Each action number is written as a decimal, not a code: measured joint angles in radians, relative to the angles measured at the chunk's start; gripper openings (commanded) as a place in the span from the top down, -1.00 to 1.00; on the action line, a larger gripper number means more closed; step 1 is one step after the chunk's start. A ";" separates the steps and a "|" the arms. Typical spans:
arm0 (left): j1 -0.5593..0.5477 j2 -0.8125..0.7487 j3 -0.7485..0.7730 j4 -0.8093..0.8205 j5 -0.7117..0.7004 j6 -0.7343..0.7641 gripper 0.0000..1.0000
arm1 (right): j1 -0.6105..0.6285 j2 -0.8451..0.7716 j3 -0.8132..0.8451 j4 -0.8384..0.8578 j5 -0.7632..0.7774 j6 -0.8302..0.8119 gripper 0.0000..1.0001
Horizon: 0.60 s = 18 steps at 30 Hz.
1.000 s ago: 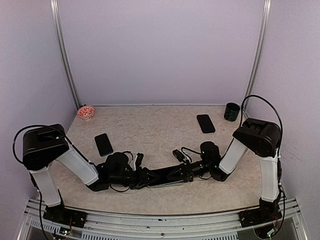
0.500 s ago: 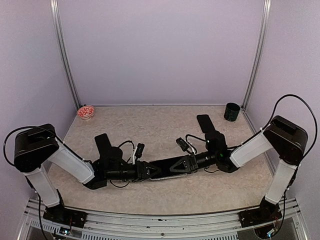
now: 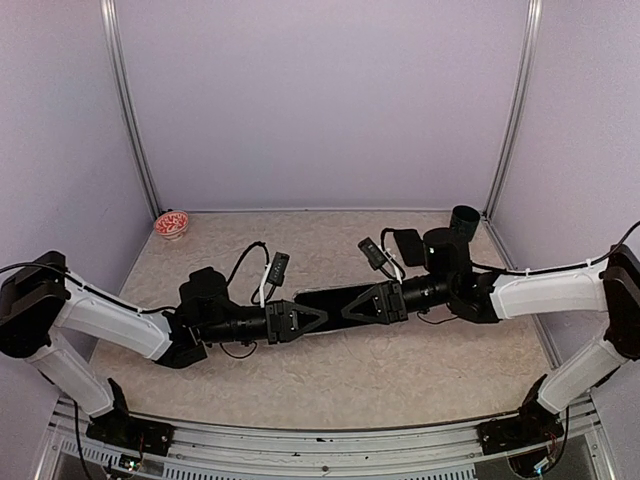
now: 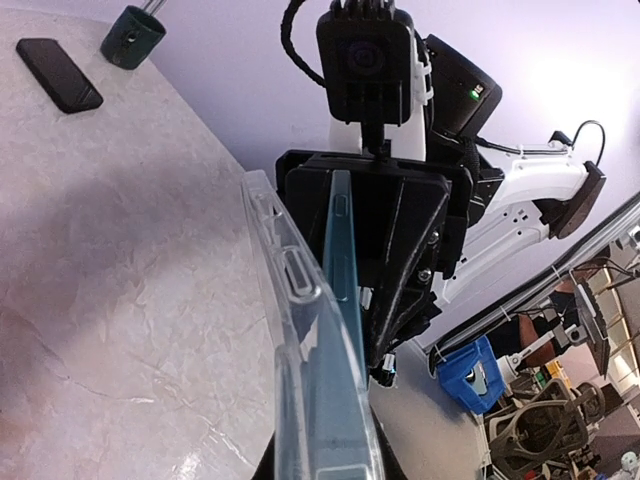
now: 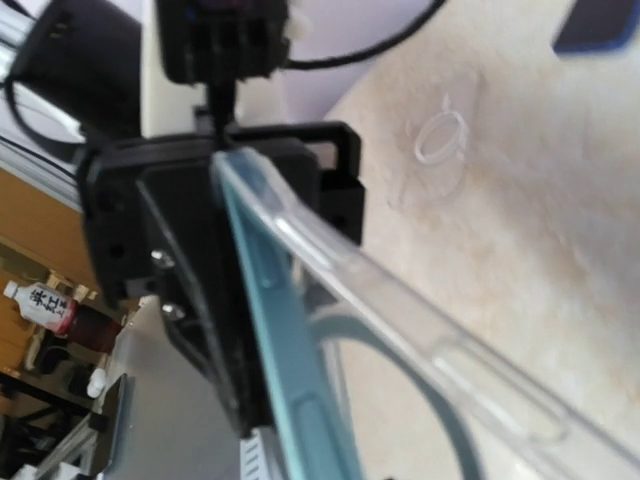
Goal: Put the phone into the phone case
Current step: Pass from the right arm to the left
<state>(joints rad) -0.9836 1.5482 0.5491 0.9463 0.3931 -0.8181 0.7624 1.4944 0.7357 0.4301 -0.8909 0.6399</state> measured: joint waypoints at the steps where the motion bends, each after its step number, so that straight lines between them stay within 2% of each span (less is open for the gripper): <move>1: 0.000 -0.014 0.002 -0.004 0.000 0.015 1.00 | 0.002 -0.019 0.010 -0.023 0.007 -0.016 0.39; 6: -0.008 -0.060 0.011 -0.038 0.000 0.064 1.00 | 0.014 -0.080 0.033 -0.100 0.039 -0.063 0.35; 18: 0.000 -0.081 -0.011 -0.074 0.000 0.083 1.00 | -0.003 -0.108 0.043 -0.243 0.067 -0.134 0.15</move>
<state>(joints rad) -0.9840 1.4670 0.5377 0.8722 0.3927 -0.7349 0.7597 1.3869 0.7788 0.1867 -0.8238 0.5060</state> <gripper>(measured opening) 0.101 0.408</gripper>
